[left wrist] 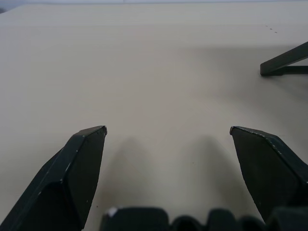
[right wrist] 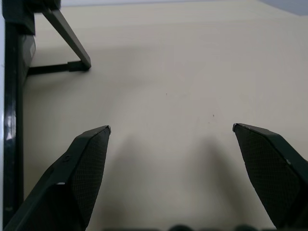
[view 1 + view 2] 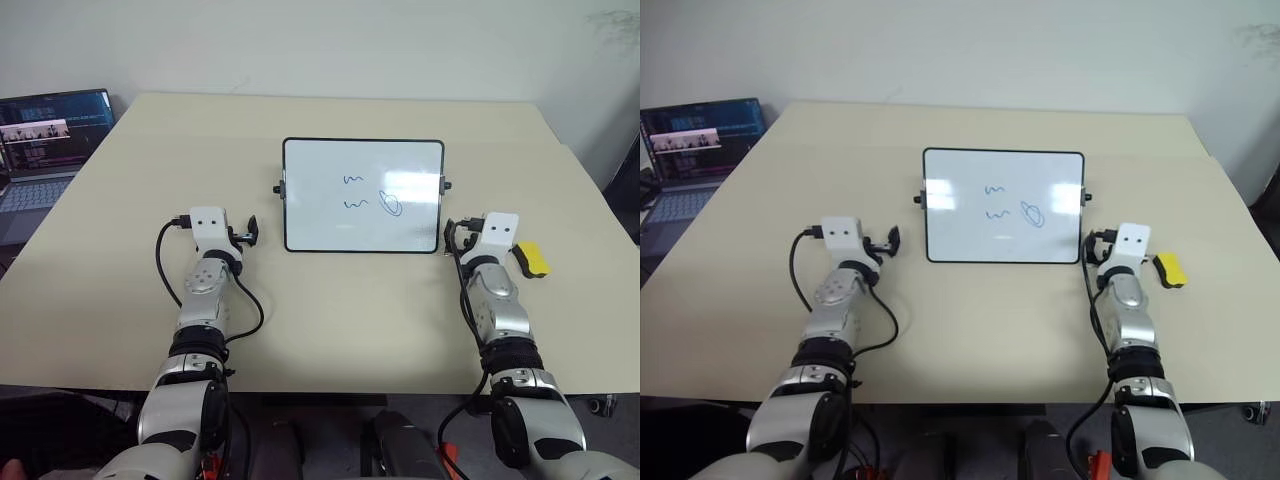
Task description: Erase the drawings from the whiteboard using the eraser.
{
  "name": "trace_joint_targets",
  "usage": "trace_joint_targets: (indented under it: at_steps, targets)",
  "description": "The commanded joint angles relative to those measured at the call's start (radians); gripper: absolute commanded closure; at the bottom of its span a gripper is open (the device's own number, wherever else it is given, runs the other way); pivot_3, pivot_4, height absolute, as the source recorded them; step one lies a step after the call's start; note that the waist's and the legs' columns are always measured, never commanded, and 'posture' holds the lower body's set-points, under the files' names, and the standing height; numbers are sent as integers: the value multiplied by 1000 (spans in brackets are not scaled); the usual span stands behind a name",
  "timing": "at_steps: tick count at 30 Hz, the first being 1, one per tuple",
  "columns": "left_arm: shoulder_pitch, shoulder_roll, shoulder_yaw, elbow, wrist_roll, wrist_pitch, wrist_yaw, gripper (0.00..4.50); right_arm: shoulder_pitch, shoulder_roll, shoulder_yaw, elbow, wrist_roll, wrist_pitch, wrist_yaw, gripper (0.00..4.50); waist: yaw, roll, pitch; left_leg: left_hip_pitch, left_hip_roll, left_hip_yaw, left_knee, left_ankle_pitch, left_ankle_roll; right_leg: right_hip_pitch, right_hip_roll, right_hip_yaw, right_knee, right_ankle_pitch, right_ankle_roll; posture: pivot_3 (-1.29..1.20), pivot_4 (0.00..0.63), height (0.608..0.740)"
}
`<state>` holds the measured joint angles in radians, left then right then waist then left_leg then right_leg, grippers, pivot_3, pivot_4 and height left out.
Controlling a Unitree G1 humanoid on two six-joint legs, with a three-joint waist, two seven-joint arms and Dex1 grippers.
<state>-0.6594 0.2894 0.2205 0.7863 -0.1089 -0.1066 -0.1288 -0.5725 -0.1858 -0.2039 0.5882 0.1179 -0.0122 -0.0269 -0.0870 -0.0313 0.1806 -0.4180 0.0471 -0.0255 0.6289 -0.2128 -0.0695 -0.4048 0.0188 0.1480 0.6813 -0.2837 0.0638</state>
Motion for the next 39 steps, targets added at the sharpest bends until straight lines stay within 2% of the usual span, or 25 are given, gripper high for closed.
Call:
trace_joint_targets:
  at_steps: [1, 10, 14, 17, 23, 25, 27, 29, 32, 36, 39]
  targets:
    - [-16, 20, -6, -33, 5, -2, -10, 0, -19, 8, 2, 0, -4, -27, -3, 18, -1, 0, 0, 0, 0, 0, 0, 0, 0, 0, 0, 0, 0, 0, 0, 0, 150, 740]
    - [-46, 15, -10, -16, -2, 6, -28, 0, -34, -9, -20, -8, 1, -27, -4, 18, 0, 0, 0, 0, 0, 0, 0, 0, 0, 0, 0, 0, 0, 0, 0, 0, 150, 740]
    - [-26, 41, -7, -70, -36, 14, -115, 0, -14, -41, -25, -53, 12, 10, 28, 18, -1, 0, 0, 0, 0, 0, 0, 0, 0, 0, 0, 0, 0, 0, 0, 0, 150, 740]
    - [14, 135, 25, -162, -98, 62, -258, 0, 17, -75, -30, -180, 37, 110, 57, 18, -6, 0, 0, 0, 0, 0, 0, 0, 0, 0, 0, 0, 0, 0, 0, 0, 150, 740]
    - [78, 364, 43, -436, -293, 299, -635, 0, 64, -209, -68, -447, 117, 407, 139, 18, -8, 1, 0, -1, 0, -1, 0, 0, 0, -1, 0, -1, 0, 0, 0, 0, 150, 740]
    - [78, 450, -3, -549, -372, 450, -795, 0, 61, -279, -111, -513, 135, 553, 129, 18, -1, 1, 0, -1, 0, -1, 0, 0, 0, 0, -1, -2, 0, 0, 0, 0, 150, 740]
    - [67, 481, -64, -653, -425, 548, -896, 0, 48, -341, -159, -540, 157, 677, 120, 18, 7, 1, 0, -2, 0, -2, 0, 0, 0, 0, -1, -3, 0, -1, 0, 0, 150, 740]
    - [24, 427, -122, -718, -459, 612, -903, 0, 35, -408, -185, -534, 169, 776, 138, 18, 22, 1, 0, -1, -2, -2, 0, 0, 0, 1, -3, -3, 0, -2, 2, 0, 150, 740]
    - [-10, 332, -225, -749, -413, 620, -890, 0, 27, -491, -175, -491, 178, 871, 204, 18, 28, 1, 0, -1, -3, -1, 1, 1, 1, 2, -3, -3, -1, -2, 2, 0, 150, 740]
    - [-32, 187, -387, -675, -265, 513, -856, 0, 16, -577, -145, -363, 165, 922, 279, 18, 22, 1, 0, -1, -3, 0, 1, 1, 1, 2, -2, -1, -1, -2, 2, 0, 150, 740]
    - [-29, 139, -454, -640, -184, 451, -844, 0, 5, -602, -131, -300, 157, 913, 315, 18, 8, 1, 0, 0, -3, 1, 1, 1, 2, 1, -2, 1, -1, -2, 2, 0, 150, 740]
